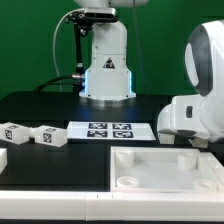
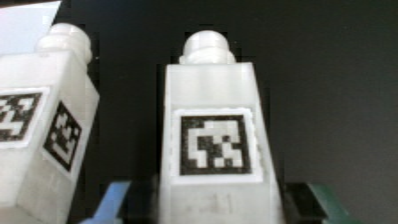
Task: Assemble square table
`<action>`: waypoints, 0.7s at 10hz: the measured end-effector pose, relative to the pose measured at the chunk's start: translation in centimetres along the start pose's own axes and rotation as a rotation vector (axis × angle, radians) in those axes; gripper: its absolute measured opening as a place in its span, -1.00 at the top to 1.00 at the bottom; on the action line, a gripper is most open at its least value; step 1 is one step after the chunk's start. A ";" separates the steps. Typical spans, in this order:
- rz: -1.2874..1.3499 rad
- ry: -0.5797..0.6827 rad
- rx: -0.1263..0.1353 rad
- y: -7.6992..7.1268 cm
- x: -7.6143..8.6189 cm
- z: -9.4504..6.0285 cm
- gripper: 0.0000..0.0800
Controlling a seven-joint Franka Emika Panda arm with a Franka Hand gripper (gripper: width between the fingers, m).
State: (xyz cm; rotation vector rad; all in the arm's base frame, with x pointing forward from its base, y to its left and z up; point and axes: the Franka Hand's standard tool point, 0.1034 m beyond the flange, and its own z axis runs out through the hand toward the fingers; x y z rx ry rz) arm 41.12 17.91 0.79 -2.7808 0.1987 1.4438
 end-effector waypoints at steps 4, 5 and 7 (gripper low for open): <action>-0.074 0.067 0.033 2.3 -2.6 -8.3 0.29; -0.103 0.114 0.041 2.8 -3.4 -10.4 0.29; -0.060 0.204 0.010 1.3 -5.5 -12.8 0.29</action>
Offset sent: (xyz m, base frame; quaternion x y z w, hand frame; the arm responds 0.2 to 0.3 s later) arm 0.0572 -0.0368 0.0970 0.0302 0.0031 -0.0590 0.9978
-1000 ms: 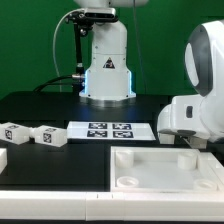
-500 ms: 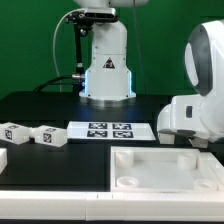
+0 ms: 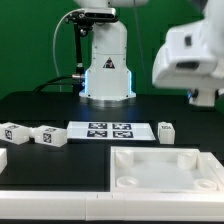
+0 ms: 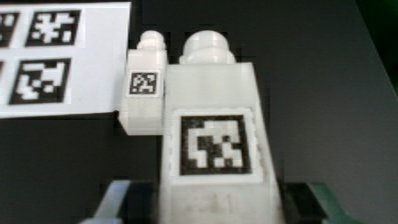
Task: Assemble square table
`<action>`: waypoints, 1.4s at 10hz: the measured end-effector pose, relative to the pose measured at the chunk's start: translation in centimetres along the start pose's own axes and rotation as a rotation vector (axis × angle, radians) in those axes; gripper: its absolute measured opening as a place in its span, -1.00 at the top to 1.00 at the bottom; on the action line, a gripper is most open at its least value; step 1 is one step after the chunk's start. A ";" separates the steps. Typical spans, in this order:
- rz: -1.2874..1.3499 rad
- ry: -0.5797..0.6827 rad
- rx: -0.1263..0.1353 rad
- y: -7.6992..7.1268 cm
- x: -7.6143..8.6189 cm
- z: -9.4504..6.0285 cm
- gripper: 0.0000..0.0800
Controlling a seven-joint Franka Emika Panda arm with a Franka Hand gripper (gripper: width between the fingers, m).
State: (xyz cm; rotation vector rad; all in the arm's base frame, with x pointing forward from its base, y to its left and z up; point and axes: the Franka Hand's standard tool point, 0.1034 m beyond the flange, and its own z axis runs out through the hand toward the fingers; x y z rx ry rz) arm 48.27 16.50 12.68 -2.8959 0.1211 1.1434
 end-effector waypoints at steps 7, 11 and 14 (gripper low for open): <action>-0.151 0.393 0.058 3.0 5.4 -7.1 0.29; -0.140 0.637 0.066 2.3 5.9 -7.4 0.29; -0.225 0.835 0.037 4.8 9.2 -8.7 0.29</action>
Offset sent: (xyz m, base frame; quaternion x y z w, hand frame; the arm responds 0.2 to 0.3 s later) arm 0.0440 -0.0297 -0.0259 0.0501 0.1213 -0.0439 0.9904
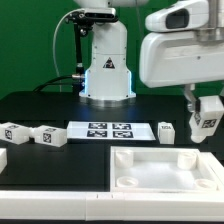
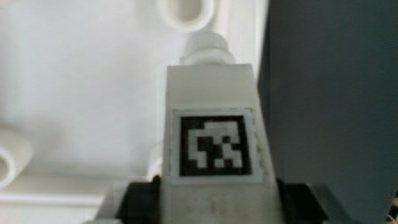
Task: Assemble square table
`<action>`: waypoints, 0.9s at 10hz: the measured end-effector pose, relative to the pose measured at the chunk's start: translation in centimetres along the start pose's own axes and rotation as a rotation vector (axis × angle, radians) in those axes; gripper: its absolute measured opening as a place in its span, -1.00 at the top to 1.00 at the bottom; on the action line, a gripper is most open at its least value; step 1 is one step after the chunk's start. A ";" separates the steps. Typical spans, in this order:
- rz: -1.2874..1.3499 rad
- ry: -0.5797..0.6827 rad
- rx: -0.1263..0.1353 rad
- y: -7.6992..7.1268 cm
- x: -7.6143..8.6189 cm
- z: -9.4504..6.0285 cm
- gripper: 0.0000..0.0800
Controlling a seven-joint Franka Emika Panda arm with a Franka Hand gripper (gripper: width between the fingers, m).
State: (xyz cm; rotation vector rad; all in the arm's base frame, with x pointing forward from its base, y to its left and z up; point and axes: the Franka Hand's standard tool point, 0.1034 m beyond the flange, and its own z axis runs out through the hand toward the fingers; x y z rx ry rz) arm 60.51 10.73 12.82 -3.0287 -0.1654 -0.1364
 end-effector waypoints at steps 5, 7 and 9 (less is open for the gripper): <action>-0.022 0.321 -0.033 0.9 1.8 0.0 0.29; -0.034 0.307 -0.036 1.3 2.4 0.1 0.29; -0.038 0.322 -0.037 1.4 3.9 0.5 0.29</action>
Offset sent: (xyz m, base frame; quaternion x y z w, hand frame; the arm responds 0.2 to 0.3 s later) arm 0.0000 0.0000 0.0000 0.0000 0.1296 0.0000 0.9916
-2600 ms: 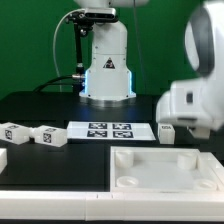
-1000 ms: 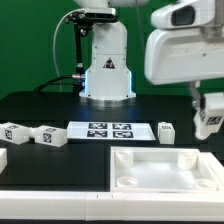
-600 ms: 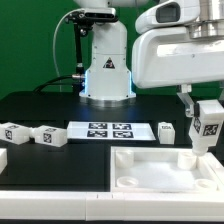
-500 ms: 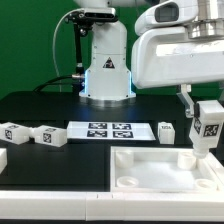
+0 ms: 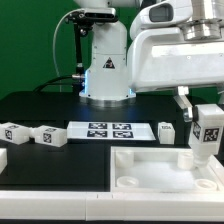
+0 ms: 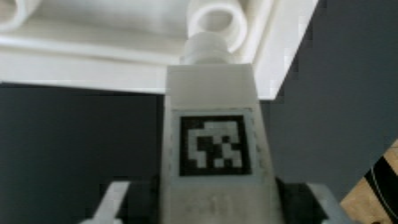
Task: Assemble square table
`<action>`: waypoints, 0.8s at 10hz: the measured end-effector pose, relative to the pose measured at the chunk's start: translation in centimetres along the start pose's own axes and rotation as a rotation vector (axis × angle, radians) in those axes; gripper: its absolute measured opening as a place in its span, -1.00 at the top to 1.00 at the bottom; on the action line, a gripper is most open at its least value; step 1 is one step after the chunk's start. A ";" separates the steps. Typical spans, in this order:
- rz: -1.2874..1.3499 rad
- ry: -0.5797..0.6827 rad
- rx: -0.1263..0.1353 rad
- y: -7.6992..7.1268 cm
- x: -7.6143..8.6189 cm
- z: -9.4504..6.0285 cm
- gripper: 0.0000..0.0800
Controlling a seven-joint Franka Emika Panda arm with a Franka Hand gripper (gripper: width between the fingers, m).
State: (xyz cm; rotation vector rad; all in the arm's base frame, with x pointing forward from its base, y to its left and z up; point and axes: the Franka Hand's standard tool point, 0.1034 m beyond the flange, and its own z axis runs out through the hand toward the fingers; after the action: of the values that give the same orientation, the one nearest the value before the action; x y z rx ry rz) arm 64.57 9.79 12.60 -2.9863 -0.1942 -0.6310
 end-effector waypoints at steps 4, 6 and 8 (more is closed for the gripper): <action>-0.004 0.006 0.001 -0.4 -1.4 2.2 0.29; -0.004 0.010 -0.001 -0.3 -1.7 2.8 0.29; -0.005 0.013 -0.002 -0.4 -2.1 3.4 0.29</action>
Offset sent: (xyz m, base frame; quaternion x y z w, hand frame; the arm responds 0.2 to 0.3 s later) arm -0.0040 -0.0007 -0.0206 -0.0067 0.0290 -0.0090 0.9995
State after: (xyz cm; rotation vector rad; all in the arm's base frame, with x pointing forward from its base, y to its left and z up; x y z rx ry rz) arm 63.93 10.34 8.64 -2.9833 -0.2000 -0.6511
